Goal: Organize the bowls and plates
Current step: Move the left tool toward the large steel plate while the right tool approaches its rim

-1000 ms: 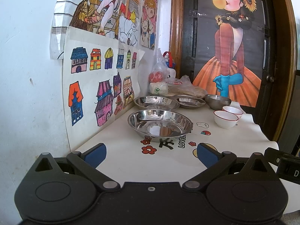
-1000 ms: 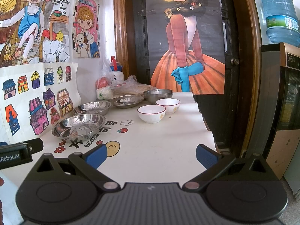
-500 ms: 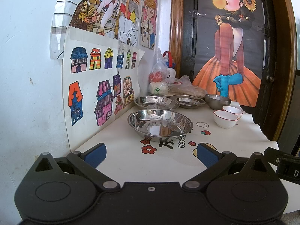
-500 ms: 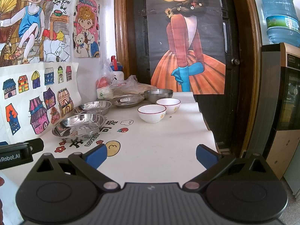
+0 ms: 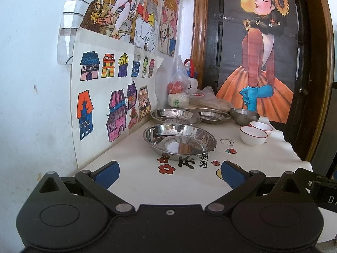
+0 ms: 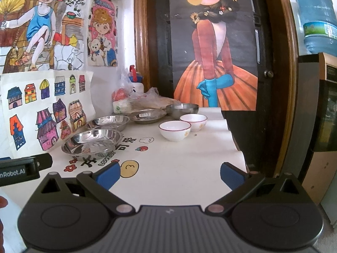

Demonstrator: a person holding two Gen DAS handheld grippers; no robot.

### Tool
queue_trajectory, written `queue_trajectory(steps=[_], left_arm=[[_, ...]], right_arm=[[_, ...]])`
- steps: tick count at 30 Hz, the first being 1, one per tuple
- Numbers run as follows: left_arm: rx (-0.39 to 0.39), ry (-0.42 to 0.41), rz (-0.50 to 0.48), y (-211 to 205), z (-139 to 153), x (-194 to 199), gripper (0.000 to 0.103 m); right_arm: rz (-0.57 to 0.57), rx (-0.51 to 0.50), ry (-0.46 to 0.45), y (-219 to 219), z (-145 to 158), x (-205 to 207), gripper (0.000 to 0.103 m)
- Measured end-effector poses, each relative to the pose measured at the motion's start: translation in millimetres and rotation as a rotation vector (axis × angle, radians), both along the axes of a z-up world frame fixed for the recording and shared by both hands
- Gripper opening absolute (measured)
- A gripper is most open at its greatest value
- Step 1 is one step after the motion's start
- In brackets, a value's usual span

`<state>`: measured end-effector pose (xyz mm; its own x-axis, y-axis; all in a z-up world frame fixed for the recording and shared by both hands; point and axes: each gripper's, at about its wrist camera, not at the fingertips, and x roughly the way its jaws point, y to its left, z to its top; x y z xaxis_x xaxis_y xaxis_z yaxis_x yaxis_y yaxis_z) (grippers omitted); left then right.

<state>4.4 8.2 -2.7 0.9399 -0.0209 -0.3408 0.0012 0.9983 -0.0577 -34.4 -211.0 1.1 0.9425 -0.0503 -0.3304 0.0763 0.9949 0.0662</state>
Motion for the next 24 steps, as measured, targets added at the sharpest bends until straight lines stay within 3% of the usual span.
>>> queue_trajectory(steps=[8, 24], left_arm=[[0.014, 0.021, 0.003, -0.2, 2.3, 11.7, 0.102], [-0.047, 0.135, -0.032, 25.0, 10.8, 73.6, 0.102]], right_arm=[[0.012, -0.008, -0.016, -4.9, 1.7, 8.9, 0.103], [0.096, -0.021, -0.018, -4.4, 5.2, 46.7, 0.103]])
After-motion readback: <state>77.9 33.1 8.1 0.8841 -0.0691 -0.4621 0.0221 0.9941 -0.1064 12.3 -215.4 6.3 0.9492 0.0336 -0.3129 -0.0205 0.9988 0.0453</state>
